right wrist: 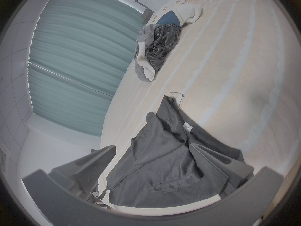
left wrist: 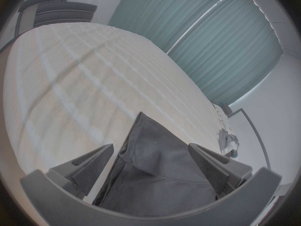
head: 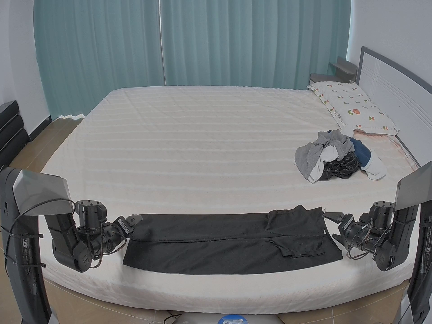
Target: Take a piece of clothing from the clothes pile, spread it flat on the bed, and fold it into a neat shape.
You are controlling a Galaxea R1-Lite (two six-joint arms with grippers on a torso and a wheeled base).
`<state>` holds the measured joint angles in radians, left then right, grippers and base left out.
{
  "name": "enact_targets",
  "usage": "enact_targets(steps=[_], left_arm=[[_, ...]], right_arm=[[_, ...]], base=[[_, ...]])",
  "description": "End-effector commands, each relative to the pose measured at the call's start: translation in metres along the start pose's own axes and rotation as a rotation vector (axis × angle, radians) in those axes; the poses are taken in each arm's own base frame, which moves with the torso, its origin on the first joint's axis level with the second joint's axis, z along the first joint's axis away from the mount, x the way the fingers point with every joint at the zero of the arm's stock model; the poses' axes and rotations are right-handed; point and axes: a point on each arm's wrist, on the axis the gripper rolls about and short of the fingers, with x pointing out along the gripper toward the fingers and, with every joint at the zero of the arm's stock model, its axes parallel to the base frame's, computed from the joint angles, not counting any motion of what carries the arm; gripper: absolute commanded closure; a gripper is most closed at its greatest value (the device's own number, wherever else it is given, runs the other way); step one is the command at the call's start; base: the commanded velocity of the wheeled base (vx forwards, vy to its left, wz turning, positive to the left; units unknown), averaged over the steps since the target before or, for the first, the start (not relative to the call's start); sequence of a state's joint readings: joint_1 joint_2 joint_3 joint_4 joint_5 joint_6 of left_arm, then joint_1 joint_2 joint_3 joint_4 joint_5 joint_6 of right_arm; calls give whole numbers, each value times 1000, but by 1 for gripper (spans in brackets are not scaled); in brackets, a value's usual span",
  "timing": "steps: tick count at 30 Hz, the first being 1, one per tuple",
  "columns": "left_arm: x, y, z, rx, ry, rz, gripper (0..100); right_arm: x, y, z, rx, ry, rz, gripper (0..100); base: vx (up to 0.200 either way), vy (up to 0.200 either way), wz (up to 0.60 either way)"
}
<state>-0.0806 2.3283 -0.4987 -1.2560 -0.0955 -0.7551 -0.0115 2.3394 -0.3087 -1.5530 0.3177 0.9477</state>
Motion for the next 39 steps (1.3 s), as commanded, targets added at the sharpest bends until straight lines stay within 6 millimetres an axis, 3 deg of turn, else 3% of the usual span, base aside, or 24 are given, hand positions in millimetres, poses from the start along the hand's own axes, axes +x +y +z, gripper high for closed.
enact_targets(steps=[1,9,17,24,39], left_arm=[[-11,-6,14,56,16,-48,0],[14,-6,17,290,65,-19,0],[19,-2,7,326,139,-1,0],[37,10,-7,372,178,17,0],[38,14,-15,402,174,4,0]], right_arm=[[5,-8,2,1,6,-1,0],[5,-8,-3,-7,22,-8,0],[6,-13,-6,-58,37,-26,0],[8,-13,-10,-74,48,-27,0],[8,-13,-10,-75,45,-29,0]], base=[[0,0,0],[0,0,0],[0,0,0],[0,0,0],[0,0,0]])
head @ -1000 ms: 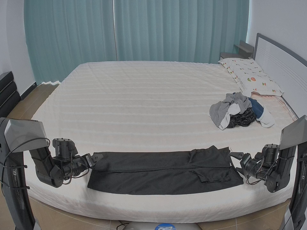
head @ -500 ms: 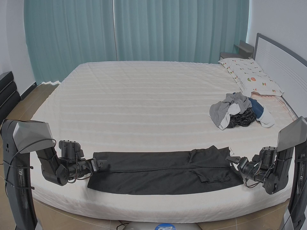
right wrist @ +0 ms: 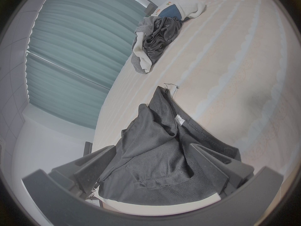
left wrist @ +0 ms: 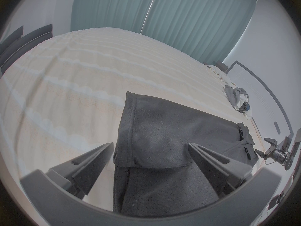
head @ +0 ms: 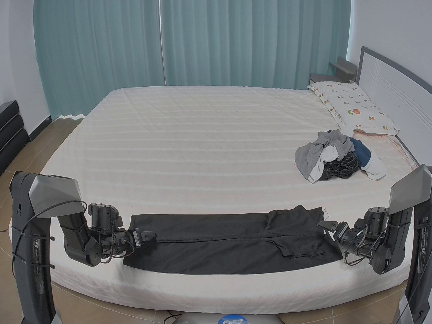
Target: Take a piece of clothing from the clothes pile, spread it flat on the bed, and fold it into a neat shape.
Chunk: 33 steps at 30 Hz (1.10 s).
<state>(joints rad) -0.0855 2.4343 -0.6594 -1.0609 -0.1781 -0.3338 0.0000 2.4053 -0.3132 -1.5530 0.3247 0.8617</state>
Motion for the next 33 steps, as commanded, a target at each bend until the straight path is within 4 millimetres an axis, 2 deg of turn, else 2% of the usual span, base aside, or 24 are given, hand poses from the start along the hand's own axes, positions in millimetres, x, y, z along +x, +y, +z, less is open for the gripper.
enact_targets(steps=[1,4,5,18,27,33], left_arm=[[2,1,-5,-1,9,2,0],[2,1,-5,2,9,2,0],[2,1,-5,2,9,2,100],[-1,2,-1,-2,-12,11,100],[-16,7,16,-21,-64,11,100],[-22,10,20,-30,-76,18,100]], right_arm=[[0,1,0,-3,-6,7,0],[0,1,0,-3,-6,7,0],[0,1,0,-3,-6,7,0],[-1,1,0,-2,-5,6,0],[-1,1,0,-2,-5,6,0],[-1,1,0,-2,-5,6,0]], base=[[0,0,0],[0,0,0],[0,0,0],[0,0,0],[0,0,0],[0,0,0]])
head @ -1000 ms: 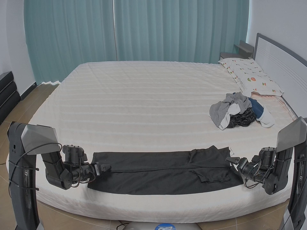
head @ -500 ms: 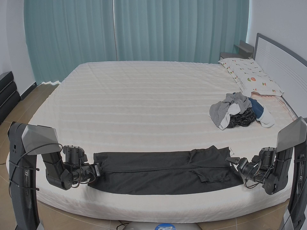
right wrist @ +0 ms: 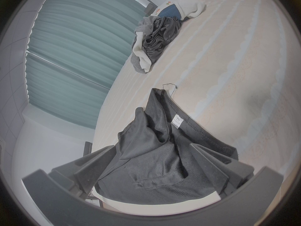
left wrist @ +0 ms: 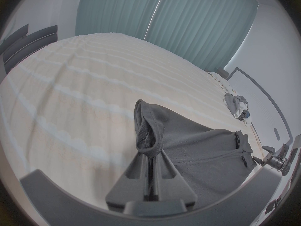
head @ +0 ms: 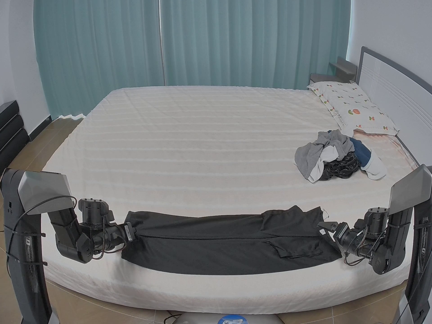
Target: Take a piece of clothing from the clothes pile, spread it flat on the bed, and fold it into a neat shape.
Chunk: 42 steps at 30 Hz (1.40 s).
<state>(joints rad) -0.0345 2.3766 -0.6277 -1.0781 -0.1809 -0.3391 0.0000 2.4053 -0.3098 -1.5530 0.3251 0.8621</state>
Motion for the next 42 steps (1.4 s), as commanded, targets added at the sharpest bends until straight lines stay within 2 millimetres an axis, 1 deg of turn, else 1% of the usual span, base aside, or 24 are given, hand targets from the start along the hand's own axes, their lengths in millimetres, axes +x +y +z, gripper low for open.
enact_targets(steps=[1,6,8,11,15,18,21,28,31,33,38,39,42], left_arm=[[-4,0,5,-2,-19,-1,100],[-8,3,12,-23,-38,3,100],[-10,5,14,-33,-36,-10,100],[-12,7,15,-40,-28,-37,100],[-13,12,16,-50,-28,-31,100],[-12,13,15,-52,-24,-30,100],[-12,13,15,-52,-25,-30,100],[-13,13,14,-54,-20,-30,100],[-13,12,13,-53,-20,-31,100],[-12,12,14,-51,-22,-33,100],[-11,9,18,-99,-36,-42,100],[-10,7,19,-133,-45,-50,100],[-8,2,21,-144,-50,-63,100]], right_arm=[[0,1,1,-4,-7,9,0],[0,1,1,-3,-7,11,0],[0,2,4,1,-16,18,0],[-3,2,14,20,-49,28,0],[-10,5,29,60,-104,55,0],[-13,2,37,90,-122,62,0],[-12,-2,42,98,-128,69,0],[-8,-7,40,103,-114,57,0],[-7,-7,39,102,-112,55,0],[-7,-8,38,99,-109,54,0],[-6,-7,37,96,-104,54,0],[-5,-7,36,93,-102,53,0],[-5,-8,35,95,-99,50,0]], base=[[0,0,0],[0,0,0],[0,0,0],[0,0,0],[0,0,0],[0,0,0],[0,0,0],[0,0,0],[-200,0,0],[0,0,0],[0,0,0],[0,0,0],[0,0,0]])
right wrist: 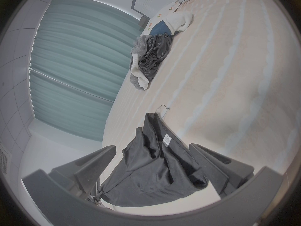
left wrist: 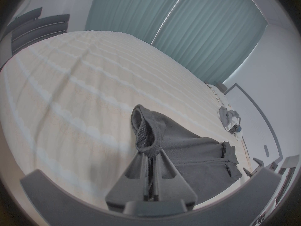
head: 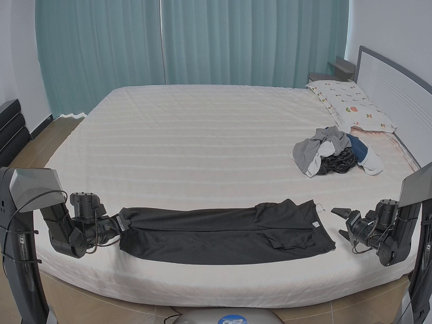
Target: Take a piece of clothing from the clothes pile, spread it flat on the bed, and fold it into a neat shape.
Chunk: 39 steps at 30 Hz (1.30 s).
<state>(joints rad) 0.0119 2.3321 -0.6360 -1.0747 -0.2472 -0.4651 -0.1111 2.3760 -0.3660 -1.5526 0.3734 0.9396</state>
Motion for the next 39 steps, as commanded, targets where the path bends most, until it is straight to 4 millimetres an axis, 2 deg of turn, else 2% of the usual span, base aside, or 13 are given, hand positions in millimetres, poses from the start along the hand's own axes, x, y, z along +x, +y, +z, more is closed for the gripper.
enact_targets(steps=[1,7,19,24,32,39], left_arm=[[4,-8,2,0,-12,-20,100],[9,-22,-3,-29,1,-49,100],[7,-36,-3,-30,-15,-55,100],[1,-57,0,-73,-38,-84,100],[-2,-74,-4,-68,-52,-87,100],[-1,-86,-9,-134,-41,-110,100]], right_arm=[[1,0,-1,-4,-1,3,0],[2,0,-2,-5,0,1,0],[2,0,-3,-5,2,0,0],[3,-1,-3,-5,3,-3,0],[3,0,-5,-6,7,-1,0],[3,0,-4,-8,6,0,0]], base=[[0,0,0],[0,0,0],[0,-200,0],[0,-200,0],[0,-200,0],[0,-200,0]])
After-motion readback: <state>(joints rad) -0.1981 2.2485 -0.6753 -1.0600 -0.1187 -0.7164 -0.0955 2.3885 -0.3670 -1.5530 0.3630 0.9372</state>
